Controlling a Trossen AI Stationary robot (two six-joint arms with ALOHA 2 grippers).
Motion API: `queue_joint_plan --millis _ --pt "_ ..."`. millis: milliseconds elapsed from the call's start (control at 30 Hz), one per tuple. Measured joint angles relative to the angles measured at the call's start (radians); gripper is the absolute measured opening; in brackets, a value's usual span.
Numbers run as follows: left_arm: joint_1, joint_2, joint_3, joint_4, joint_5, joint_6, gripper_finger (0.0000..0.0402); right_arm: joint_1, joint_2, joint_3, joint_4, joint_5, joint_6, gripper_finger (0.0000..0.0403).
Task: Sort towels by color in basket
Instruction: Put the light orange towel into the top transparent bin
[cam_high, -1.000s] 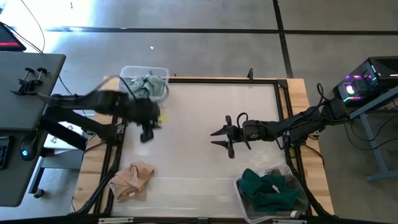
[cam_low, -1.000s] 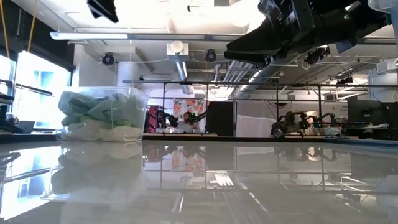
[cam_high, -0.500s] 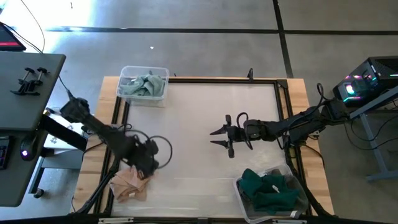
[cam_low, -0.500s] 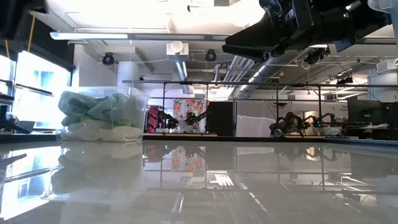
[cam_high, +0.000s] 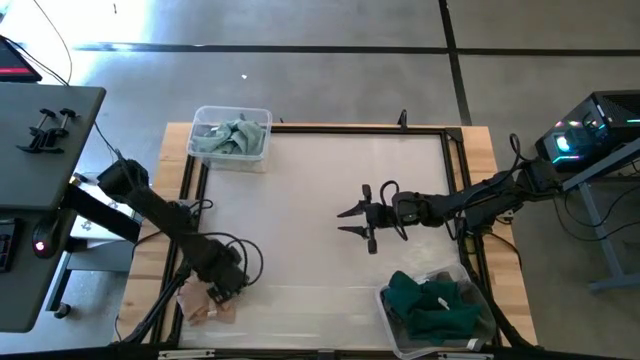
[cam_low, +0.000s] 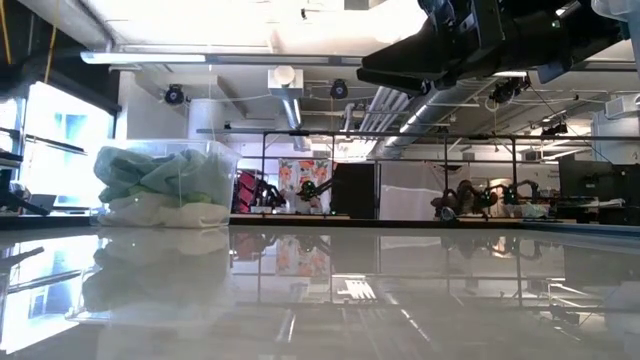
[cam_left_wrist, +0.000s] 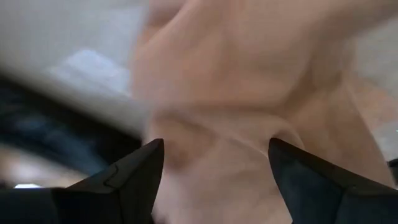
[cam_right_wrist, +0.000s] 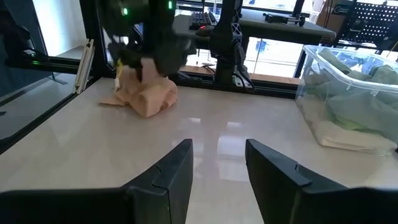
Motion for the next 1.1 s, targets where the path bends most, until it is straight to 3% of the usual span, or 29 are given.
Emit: queue_joint_plan --millis 167,367,500,667,700,767,933,1000,1100 --pt "-0.01 -0.003 -0.162 0.315 0.054 0.0 0.0282 0.0 0.0 0.0 0.0 -0.004 0.0 0.0145" --pt "-0.035 -0.001 -0.241 0.412 0.071 0.058 0.0254 0.0 0.0 0.0 0.0 -0.004 0.008 0.0145" --pt "-0.04 0.011 -0.243 0.397 0.07 0.133 0.0178 0.0 0.0 0.0 0.0 -0.004 0.016 0.0145" --pt "-0.02 0.013 -0.241 0.421 0.043 0.211 0.0034 0.0 0.0 0.0 0.0 -0.004 0.035 0.0145" --pt "-0.009 0.014 -0.234 0.426 0.027 0.229 0.0019 0.0 0.0 0.0 0.0 -0.004 0.042 0.0145" --pt "0.021 0.014 -0.211 0.465 -0.063 0.292 0.0018 0.0 0.0 0.0 0.0 -0.004 0.045 0.0145" --pt "0.155 0.02 -0.146 0.596 -0.49 0.598 0.0025 0.0 0.0 0.0 0.0 -0.004 0.054 0.0145" --pt "0.23 0.02 -0.111 0.668 -0.577 0.765 0.0017 0.0 0.0 0.0 0.0 -0.004 0.07 0.0145" --pt "0.349 0.02 -0.024 0.625 -0.671 0.993 0.0008 0.0 0.0 0.0 -0.008 -0.004 0.099 0.0145"
